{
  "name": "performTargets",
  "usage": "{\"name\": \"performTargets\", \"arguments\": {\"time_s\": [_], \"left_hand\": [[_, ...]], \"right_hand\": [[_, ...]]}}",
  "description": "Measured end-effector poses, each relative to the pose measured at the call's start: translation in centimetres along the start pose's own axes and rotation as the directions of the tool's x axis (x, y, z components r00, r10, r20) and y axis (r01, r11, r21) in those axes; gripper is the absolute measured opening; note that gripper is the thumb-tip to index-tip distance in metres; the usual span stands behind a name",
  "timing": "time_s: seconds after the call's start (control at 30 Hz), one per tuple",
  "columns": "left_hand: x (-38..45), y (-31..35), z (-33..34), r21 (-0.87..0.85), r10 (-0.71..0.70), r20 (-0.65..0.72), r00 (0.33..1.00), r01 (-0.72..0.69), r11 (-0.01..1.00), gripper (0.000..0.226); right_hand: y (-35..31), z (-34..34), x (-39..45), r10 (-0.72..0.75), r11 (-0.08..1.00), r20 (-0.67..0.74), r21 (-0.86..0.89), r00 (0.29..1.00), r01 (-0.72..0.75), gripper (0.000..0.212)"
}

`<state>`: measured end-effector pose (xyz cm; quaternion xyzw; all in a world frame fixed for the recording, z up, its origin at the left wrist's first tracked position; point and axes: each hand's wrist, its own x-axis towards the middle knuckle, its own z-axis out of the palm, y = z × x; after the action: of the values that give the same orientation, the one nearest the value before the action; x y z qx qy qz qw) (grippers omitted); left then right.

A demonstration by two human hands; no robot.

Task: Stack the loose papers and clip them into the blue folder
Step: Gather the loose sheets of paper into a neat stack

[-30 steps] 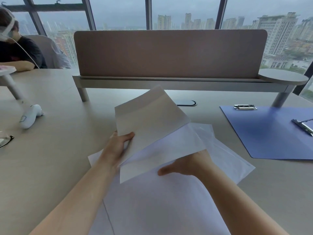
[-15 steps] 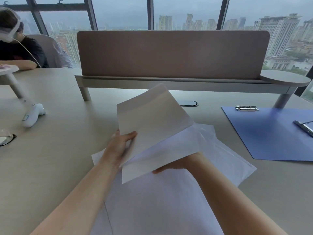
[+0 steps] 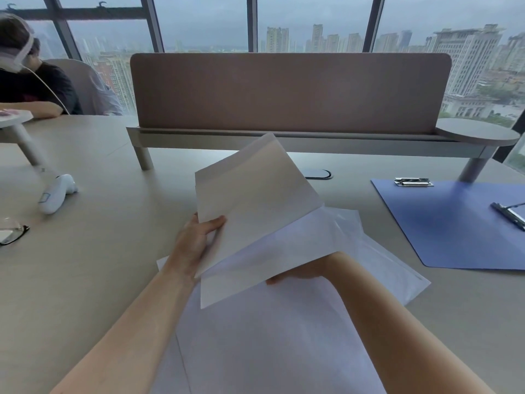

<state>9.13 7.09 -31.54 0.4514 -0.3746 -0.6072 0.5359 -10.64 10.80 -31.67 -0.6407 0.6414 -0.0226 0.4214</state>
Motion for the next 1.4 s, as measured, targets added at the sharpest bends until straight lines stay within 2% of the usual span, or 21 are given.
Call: {"name": "performTargets", "arguments": {"time_s": [0.03,0.07,0.17,0.27,0.37,0.47,0.53,0.67,0.9,1.0,1.13,1.23,1.3,1.33,1.4], "left_hand": [[0.0,0.0,-0.2,-0.020,-0.012,0.005,1.000,0.012,1.000,0.039],[0.1,0.1,-0.3,-0.026,-0.015,0.004,1.000,0.015,1.000,0.039],[0.4,0.4,-0.7,-0.022,-0.006,-0.002,1.000,0.006,1.000,0.037],[0.7,0.8,-1.1,0.011,-0.001,0.005,1.000,0.001,1.000,0.033],[1.0,0.9,-1.2,0.061,-0.025,0.006,1.000,0.025,0.998,0.026],[1.2,0.6,-1.2,0.179,-0.024,-0.017,1.000,0.026,0.984,0.023],[0.8,0.4,-0.7,0.277,-0.019,-0.005,1.000,0.020,0.961,0.016],[0.1,-0.1,0.3,0.350,-0.010,0.059,0.998,-0.012,0.937,0.015],[-0.8,0.0,0.9,0.242,-0.069,0.086,0.994,0.047,0.969,0.016],[-0.6,-0.1,0.7,0.258,-0.030,0.064,0.997,0.013,0.966,0.017],[-0.4,-0.5,0.5,0.294,0.032,0.075,0.997,-0.053,0.954,0.016],[0.0,-0.8,0.4,0.372,0.089,0.063,0.994,-0.106,0.922,0.037],[0.3,-1.0,0.2,0.367,0.084,0.027,0.996,-0.088,0.926,0.052],[0.5,-1.1,0.1,0.357,0.073,0.004,0.997,-0.070,0.931,0.058],[0.9,-1.1,-0.2,0.349,0.052,-0.048,0.997,-0.032,0.937,0.067]], "right_hand": [[0.2,-0.3,-0.3,-0.040,0.998,-0.018,0.050,0.999,0.041,0.032],[0.3,-0.6,-1.2,-0.027,0.996,-0.008,0.083,1.000,0.027,0.023],[1.2,-1.8,-3.2,-0.084,0.935,-0.235,0.317,0.968,0.158,0.025],[3.1,-2.6,-3.8,-0.146,0.836,-0.377,0.447,0.915,0.318,0.006],[5.1,-3.4,-3.9,-0.135,0.761,-0.398,0.544,0.907,0.352,0.026],[6.4,-3.9,-3.9,-0.107,0.611,-0.413,0.690,0.904,0.387,0.019],[6.6,-3.9,-3.8,-0.105,0.575,-0.424,0.712,0.900,0.402,0.020],[6.5,-3.8,-3.3,-0.097,0.563,-0.478,0.696,0.873,0.444,0.020],[6.6,-3.6,-2.9,-0.108,0.543,-0.544,0.669,0.832,0.507,0.019],[6.6,-3.4,-2.7,-0.125,0.563,-0.553,0.644,0.824,0.518,0.017],[6.6,-3.1,-2.5,-0.151,0.587,-0.528,0.632,0.836,0.506,0.030],[6.6,-3.0,-2.4,-0.109,0.668,-0.519,0.593,0.848,0.449,0.024],[6.7,-3.1,-2.5,-0.057,0.736,-0.494,0.566,0.867,0.371,0.017],[6.7,-3.2,-2.6,-0.029,0.762,-0.470,0.561,0.882,0.324,0.023],[6.8,-3.4,-2.9,0.052,0.794,-0.392,0.574,0.918,0.200,0.049]]}}
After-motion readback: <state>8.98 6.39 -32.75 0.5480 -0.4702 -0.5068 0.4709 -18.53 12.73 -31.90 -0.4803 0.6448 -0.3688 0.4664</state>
